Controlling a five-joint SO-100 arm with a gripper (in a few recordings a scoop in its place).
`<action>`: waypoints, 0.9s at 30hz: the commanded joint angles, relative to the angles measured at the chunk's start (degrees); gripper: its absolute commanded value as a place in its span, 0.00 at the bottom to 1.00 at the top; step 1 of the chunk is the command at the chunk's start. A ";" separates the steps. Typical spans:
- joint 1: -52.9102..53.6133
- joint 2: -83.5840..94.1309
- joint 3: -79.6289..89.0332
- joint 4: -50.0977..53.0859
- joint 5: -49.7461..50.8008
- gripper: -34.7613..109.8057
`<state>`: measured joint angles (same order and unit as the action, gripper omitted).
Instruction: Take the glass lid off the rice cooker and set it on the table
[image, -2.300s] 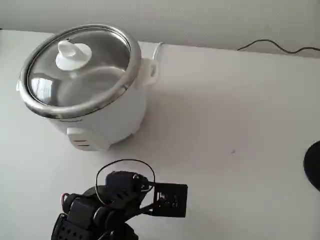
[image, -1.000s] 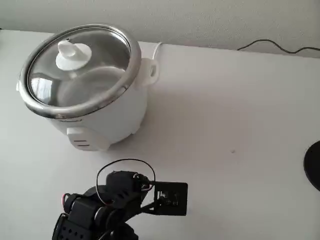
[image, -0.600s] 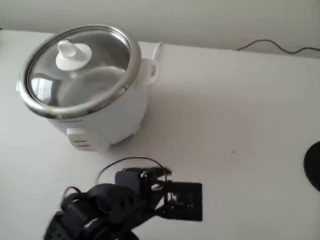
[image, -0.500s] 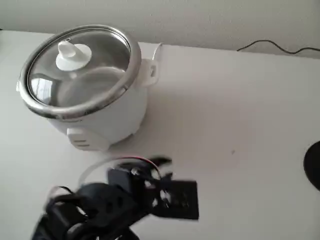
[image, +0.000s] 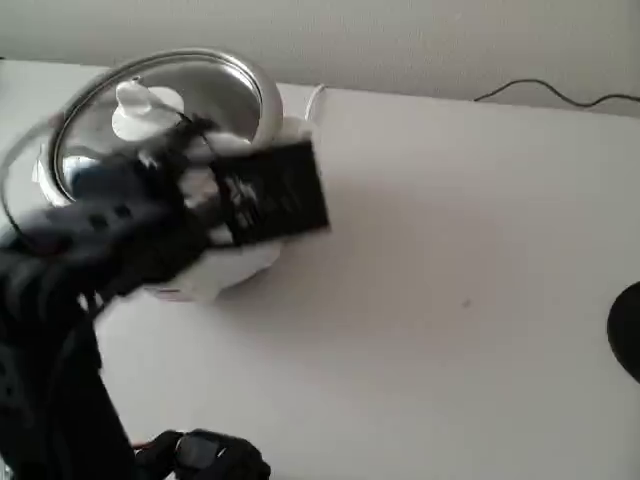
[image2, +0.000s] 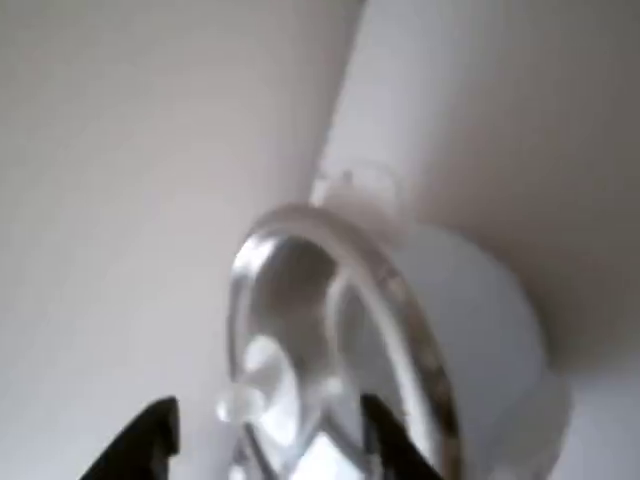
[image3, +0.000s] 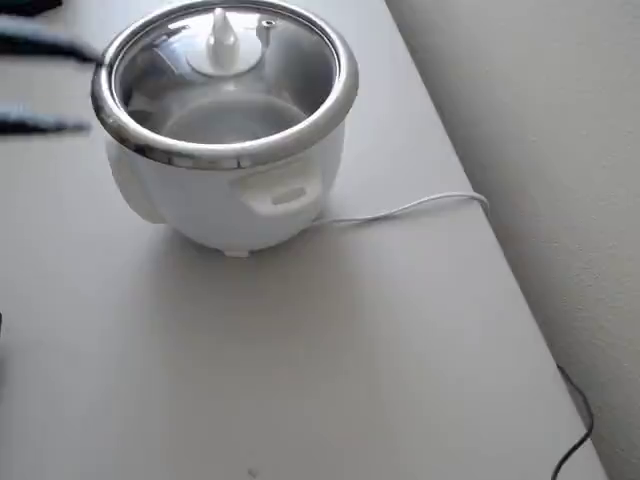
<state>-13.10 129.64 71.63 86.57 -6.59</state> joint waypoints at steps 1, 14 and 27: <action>-12.22 -10.37 -15.38 -4.83 3.69 0.44; -20.57 -25.31 -16.61 -24.79 7.65 0.44; -20.13 -29.79 -16.61 -24.96 12.22 0.44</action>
<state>-32.52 98.09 58.71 61.00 4.66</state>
